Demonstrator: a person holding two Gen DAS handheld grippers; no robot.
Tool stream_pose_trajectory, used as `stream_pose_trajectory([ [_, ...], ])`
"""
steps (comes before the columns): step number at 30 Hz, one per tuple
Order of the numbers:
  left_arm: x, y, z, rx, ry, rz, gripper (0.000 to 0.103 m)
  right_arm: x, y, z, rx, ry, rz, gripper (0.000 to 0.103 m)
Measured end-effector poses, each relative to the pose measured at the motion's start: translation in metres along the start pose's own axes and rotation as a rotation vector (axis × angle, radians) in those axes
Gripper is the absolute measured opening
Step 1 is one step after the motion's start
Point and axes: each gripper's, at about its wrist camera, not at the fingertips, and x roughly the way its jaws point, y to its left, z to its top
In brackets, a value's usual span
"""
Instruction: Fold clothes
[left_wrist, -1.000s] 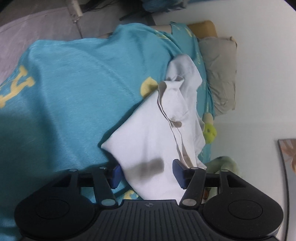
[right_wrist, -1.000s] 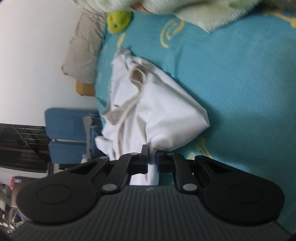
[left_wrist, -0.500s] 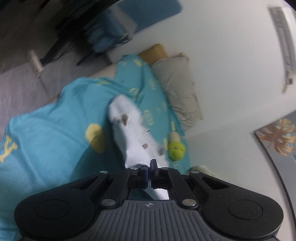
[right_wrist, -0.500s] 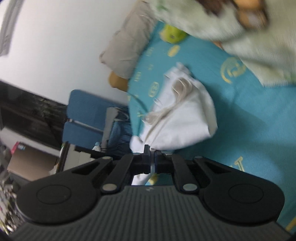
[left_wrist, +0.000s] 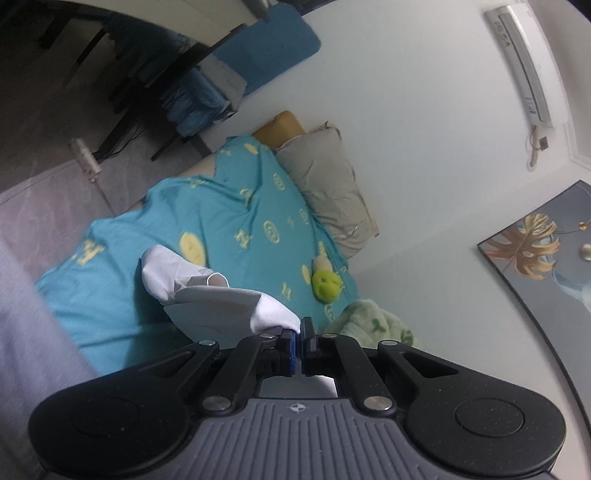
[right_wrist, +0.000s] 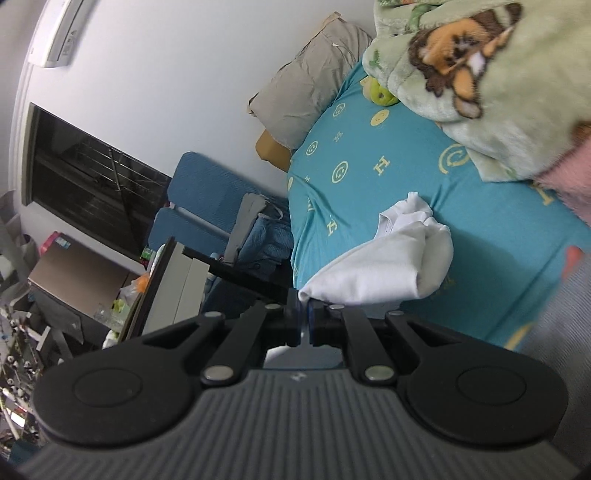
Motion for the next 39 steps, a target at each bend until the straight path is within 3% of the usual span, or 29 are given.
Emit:
stream_pose_trajectory([
  [6, 0.034, 0.006, 0.019, -0.030, 0.038, 0.075, 0.003, 0.039, -0.006, 0.016, 0.013, 0.031, -0.071, 0.007],
  [12, 0.121, 0.010, 0.050, -0.019, 0.029, 0.159, 0.003, 0.116, -0.018, 0.049, 0.016, 0.074, -0.146, 0.007],
  [22, 0.253, 0.035, 0.077, 0.146, 0.060, 0.300, 0.003, 0.236, -0.060, 0.085, -0.007, 0.178, -0.254, 0.007],
  [28, 0.283, 0.053, 0.084, 0.214, 0.105, 0.282, 0.004, 0.255, -0.078, 0.083, 0.025, 0.183, -0.255, 0.007],
  [39, 0.323, 0.067, 0.074, 0.416, 0.083, 0.289, 0.005, 0.299, -0.081, 0.088, -0.118, 0.225, -0.317, 0.009],
])
